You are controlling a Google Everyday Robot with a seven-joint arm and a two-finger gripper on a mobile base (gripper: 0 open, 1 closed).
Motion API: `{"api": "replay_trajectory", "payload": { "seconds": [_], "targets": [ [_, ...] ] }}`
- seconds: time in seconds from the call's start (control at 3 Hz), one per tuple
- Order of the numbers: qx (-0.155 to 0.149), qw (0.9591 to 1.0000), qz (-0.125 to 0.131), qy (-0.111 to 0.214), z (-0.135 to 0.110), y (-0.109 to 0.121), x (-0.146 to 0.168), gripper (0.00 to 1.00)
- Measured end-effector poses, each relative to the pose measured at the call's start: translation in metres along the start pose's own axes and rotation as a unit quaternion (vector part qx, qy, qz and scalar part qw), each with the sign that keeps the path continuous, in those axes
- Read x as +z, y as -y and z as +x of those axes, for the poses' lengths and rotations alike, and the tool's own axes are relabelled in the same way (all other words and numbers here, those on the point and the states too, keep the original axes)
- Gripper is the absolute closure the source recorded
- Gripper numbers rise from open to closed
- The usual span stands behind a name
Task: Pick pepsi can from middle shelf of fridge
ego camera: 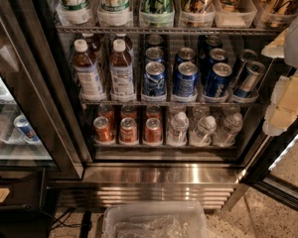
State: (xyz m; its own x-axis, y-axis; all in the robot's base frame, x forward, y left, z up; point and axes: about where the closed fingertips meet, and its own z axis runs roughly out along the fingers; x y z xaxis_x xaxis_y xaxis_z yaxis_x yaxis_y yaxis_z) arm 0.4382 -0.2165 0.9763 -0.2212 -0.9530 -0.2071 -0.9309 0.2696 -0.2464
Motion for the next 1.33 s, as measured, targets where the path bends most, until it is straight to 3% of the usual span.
{"api": "replay_trajectory", "payload": {
  "seconds": [0.33,0.67,1.0,1.33],
  "targets": [
    [-0.012,0.9994,0.013,0.028,-0.010,-0.003,0.007,0.00],
    [-0.012,0.9994,0.014,0.029,-0.010,-0.003,0.007,0.00],
    [0.018,0.9976,0.016,0.065,-0.008,-0.009,0.023,0.00],
    [0.045,0.9906,0.031,0.125,-0.012,-0.012,0.046,0.00]
  ]
}}
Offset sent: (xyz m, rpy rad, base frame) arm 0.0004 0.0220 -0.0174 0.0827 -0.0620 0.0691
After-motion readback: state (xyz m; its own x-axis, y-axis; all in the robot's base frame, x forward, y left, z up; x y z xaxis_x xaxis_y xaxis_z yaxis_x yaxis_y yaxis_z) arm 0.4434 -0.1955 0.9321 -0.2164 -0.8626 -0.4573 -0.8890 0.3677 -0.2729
